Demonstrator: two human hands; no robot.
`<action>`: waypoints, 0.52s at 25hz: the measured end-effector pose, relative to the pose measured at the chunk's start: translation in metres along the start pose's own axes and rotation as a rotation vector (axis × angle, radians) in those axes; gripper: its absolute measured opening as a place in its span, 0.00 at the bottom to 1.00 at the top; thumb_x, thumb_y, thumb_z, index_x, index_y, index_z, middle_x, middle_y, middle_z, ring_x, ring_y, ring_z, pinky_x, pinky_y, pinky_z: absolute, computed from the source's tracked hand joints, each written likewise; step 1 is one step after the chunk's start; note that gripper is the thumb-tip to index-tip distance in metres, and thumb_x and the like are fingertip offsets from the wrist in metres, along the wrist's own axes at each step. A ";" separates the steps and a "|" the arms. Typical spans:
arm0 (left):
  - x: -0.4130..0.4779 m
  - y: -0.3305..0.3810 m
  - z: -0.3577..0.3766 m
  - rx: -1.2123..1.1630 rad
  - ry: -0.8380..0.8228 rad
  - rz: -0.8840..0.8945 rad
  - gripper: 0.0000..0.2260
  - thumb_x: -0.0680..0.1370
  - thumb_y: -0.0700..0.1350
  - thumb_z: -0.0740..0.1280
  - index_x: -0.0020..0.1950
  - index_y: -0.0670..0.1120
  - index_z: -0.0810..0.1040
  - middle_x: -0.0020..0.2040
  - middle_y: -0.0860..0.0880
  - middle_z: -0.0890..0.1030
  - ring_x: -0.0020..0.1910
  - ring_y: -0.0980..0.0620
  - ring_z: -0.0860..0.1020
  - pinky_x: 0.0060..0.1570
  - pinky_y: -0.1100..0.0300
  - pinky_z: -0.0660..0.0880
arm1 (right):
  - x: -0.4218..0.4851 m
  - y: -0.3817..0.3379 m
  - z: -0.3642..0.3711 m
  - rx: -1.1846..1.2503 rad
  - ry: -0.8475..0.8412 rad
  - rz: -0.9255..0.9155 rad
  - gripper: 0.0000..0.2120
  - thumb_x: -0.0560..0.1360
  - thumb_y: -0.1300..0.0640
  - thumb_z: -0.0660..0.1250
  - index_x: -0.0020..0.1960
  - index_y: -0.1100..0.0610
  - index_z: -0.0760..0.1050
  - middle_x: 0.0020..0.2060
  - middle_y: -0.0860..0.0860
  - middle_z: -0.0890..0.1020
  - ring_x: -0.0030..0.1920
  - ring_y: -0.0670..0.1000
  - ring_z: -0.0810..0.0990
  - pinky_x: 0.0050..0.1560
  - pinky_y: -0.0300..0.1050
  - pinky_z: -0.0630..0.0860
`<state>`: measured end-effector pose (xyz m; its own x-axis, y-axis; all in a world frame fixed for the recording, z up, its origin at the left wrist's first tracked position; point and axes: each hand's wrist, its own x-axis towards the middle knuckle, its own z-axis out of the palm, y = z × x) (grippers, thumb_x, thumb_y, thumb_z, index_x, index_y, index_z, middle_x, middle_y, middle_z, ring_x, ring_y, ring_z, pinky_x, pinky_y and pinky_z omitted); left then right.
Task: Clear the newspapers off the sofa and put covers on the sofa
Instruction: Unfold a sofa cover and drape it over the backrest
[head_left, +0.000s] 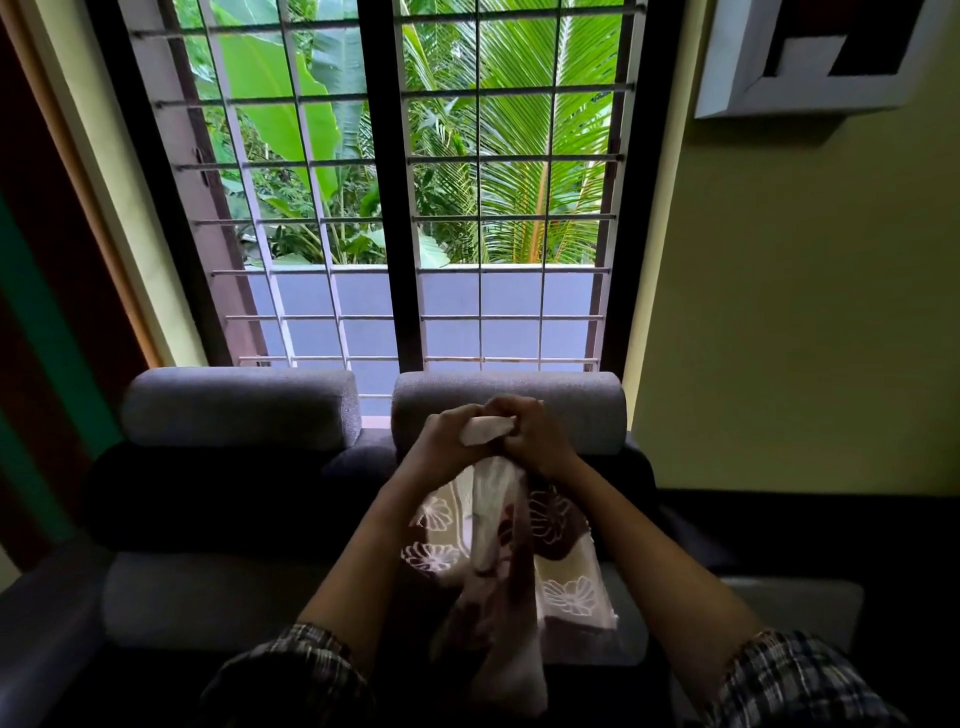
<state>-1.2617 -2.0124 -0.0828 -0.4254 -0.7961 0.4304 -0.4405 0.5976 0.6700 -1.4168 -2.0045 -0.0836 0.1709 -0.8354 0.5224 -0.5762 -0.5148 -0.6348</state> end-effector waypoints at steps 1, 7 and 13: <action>0.002 0.002 -0.003 -0.010 0.032 0.004 0.11 0.71 0.43 0.73 0.52 0.44 0.80 0.42 0.53 0.79 0.43 0.56 0.78 0.37 0.75 0.70 | -0.001 -0.004 0.000 0.012 0.097 -0.005 0.07 0.68 0.66 0.72 0.46 0.61 0.79 0.39 0.51 0.81 0.38 0.45 0.78 0.39 0.38 0.73; 0.008 0.004 -0.025 -0.175 0.289 -0.018 0.07 0.74 0.38 0.66 0.49 0.40 0.81 0.40 0.49 0.82 0.39 0.61 0.78 0.41 0.64 0.74 | -0.045 0.026 0.016 0.486 -0.165 0.333 0.08 0.73 0.67 0.68 0.43 0.54 0.79 0.37 0.49 0.81 0.38 0.43 0.79 0.41 0.39 0.77; 0.000 -0.003 -0.044 0.051 0.382 -0.306 0.24 0.68 0.49 0.74 0.62 0.45 0.74 0.56 0.42 0.79 0.56 0.42 0.77 0.54 0.55 0.74 | -0.044 0.065 0.016 0.297 0.233 0.502 0.06 0.77 0.64 0.62 0.46 0.60 0.77 0.42 0.55 0.81 0.46 0.55 0.79 0.48 0.52 0.76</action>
<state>-1.2254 -2.0182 -0.0581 0.0457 -0.9084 0.4155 -0.5426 0.3266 0.7739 -1.4486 -2.0043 -0.1566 -0.2607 -0.9426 0.2086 -0.2884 -0.1302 -0.9486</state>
